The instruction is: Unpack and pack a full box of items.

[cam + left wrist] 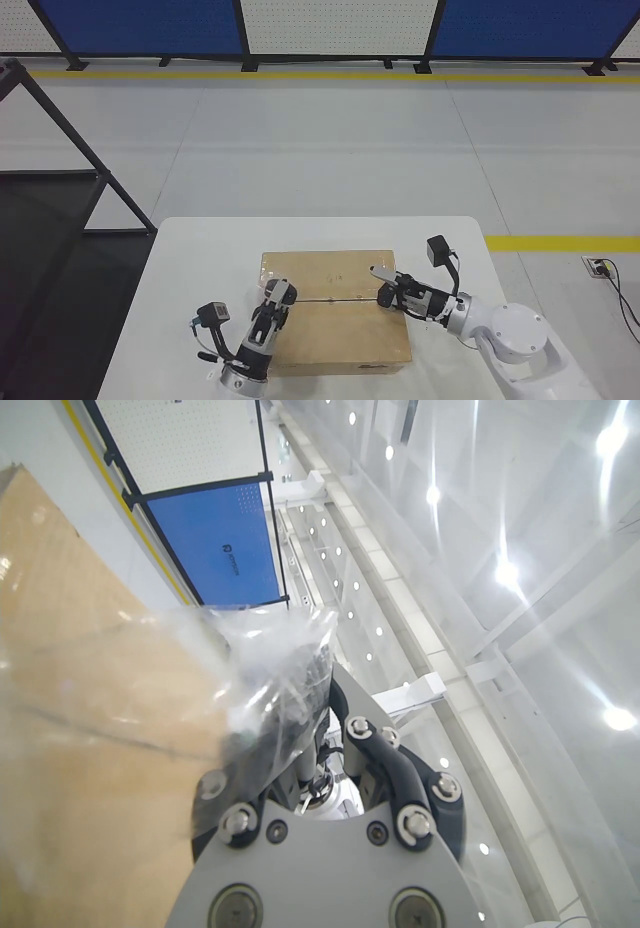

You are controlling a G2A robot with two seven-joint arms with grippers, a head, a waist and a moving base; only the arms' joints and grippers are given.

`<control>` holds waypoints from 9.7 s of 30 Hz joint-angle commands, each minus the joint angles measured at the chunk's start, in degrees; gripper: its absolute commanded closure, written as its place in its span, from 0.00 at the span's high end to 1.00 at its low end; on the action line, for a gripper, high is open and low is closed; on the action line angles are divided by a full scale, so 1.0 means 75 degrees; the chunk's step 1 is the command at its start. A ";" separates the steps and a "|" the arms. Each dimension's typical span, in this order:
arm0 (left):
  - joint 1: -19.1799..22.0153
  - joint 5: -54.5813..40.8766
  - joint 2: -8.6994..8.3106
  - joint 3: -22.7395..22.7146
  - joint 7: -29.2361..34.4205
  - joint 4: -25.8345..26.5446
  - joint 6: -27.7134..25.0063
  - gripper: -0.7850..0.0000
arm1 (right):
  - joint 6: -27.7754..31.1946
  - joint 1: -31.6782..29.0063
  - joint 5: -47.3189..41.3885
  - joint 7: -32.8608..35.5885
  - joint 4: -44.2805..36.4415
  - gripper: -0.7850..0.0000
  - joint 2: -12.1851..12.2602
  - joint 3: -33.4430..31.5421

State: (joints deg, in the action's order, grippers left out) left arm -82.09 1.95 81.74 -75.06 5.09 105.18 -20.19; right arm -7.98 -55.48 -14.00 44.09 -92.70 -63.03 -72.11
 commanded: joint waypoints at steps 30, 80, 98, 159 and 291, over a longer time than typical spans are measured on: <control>-0.0042 0.1400 -0.0345 -0.0772 0.2148 0.0607 0.0835 0.00 | 0.0070 -0.0096 -0.0067 -0.0060 0.0040 1.00 0.0007 -0.0023; 0.0699 0.2126 -0.0605 0.0076 0.2109 0.1146 0.0814 1.00 | -0.0134 -0.0145 -0.0078 -0.0263 -0.0108 1.00 -0.0014 0.0045; 0.0566 0.1892 -0.0623 0.0114 0.1396 0.1101 0.0382 1.00 | -0.0094 -0.0220 -0.0091 -0.0250 -0.0125 1.00 0.0003 -0.0047; -0.1389 0.1488 -0.0905 0.0216 0.1386 0.1020 -0.1336 1.00 | -0.0016 0.0044 -0.0037 -0.0004 0.0121 1.00 -0.0011 0.0077; -0.0627 -0.3181 -0.2153 -0.1789 0.5670 -0.0683 -0.2556 1.00 | -0.0168 0.0174 -0.0022 0.0147 0.0292 1.00 0.0001 0.0126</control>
State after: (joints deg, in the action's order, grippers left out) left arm -86.70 -21.21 65.65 -88.48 47.22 99.64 -39.25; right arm -9.24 -54.18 -14.17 45.20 -90.51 -63.02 -71.16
